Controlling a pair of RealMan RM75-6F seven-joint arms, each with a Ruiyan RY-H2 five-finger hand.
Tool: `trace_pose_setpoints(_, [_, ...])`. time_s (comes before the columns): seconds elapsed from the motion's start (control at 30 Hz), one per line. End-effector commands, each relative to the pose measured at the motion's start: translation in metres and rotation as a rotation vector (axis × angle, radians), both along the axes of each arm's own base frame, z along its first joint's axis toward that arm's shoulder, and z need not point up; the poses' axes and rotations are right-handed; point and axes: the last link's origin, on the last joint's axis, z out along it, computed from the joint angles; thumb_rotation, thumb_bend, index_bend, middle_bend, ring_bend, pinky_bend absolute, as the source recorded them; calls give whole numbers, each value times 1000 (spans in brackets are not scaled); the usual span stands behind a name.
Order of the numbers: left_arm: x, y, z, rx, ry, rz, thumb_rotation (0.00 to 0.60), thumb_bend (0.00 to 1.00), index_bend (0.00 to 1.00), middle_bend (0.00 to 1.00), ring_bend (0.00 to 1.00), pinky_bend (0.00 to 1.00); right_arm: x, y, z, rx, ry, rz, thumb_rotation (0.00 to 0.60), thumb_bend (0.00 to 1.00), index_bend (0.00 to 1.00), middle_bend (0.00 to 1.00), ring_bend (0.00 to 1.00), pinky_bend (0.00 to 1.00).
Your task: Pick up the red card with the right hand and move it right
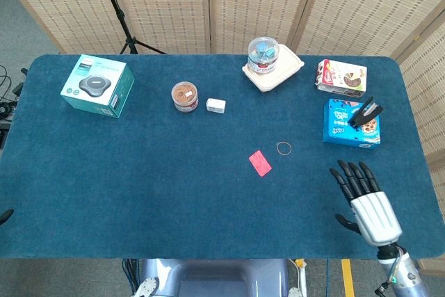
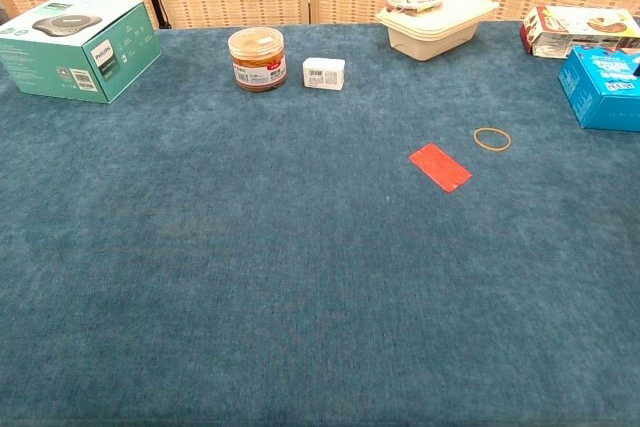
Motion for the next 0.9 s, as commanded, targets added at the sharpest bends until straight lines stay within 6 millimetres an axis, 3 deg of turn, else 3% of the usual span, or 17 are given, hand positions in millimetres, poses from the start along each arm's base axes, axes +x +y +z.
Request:
trace_pose_setpoints(0.03, [0,1,-1,0,1,3,600,0,0,0,0,0,20,-19,-19,59,34,77,600,270,0,0,0,0])
trace_pose_setpoints(0.1, [0,2,-1,-1,2,6,600,0,0,0,0,0,28,-32,-28,80,63,99,600,332,0,0,0,0])
trace_pose_setpoints(0.17, [0,3,-1,-1,2,10,600,0,0,0,0,0,33,-43,-37,95,96,113,600,462,0,0,0,0])
trace_pose_setpoints(0.23, [-1,4,-1,0,0,14,600,0,0,0,0,0,40,-52,-47,128,99,125,600,501,0,0,0,0])
trace_pose_setpoints(0.7, [-2,9,-3,-5,6,37,600,0,0,0,0,0,60,-105,-109,194,257,209,600,501,0,0,0,0])
trace_pose_setpoints(0.9, [-3,11,-3,-6,4,41,600,0,0,0,0,0,65,-115,-128,203,296,224,600,501,0,0,0,0])
